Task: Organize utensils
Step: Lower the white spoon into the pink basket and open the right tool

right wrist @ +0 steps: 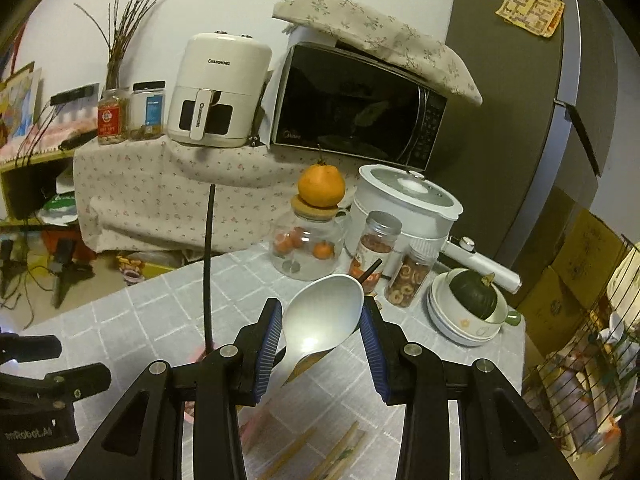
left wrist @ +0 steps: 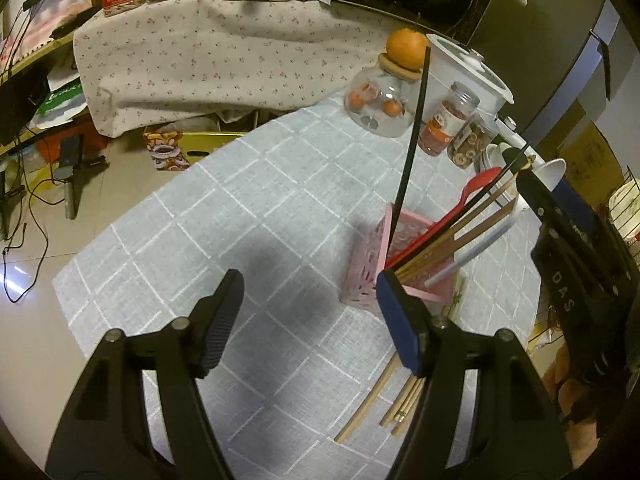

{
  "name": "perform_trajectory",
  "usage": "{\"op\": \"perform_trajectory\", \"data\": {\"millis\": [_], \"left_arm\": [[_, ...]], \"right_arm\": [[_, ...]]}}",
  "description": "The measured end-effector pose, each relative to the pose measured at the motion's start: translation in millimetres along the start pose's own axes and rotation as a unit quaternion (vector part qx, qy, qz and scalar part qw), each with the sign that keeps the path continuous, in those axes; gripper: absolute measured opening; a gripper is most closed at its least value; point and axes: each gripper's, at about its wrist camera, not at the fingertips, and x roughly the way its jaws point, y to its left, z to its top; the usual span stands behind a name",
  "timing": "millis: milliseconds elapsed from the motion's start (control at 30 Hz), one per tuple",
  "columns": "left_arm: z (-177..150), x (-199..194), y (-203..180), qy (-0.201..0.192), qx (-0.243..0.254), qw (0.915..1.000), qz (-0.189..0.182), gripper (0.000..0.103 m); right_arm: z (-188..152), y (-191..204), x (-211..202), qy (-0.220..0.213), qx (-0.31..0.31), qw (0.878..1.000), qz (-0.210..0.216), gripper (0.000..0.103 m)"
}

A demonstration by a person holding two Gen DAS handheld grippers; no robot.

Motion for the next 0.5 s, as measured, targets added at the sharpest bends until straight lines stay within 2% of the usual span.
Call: {"op": "perform_trajectory", "data": {"millis": [133, 200, 500], "left_arm": [[-1, 1, -1, 0.005, 0.002, 1.0, -0.001, 0.069], [-1, 0, -1, 0.007, 0.002, 1.0, -0.002, 0.069], [-4, -3, -5, 0.02, 0.007, 0.9997, -0.012, 0.069]], "right_arm": [[-2, -1, 2, 0.023, 0.009, 0.999, 0.044, 0.043], [-1, -5, -1, 0.029, 0.022, 0.997, 0.063, 0.054], [6, -46, -27, 0.054, 0.082, 0.989, 0.107, 0.059]]}}
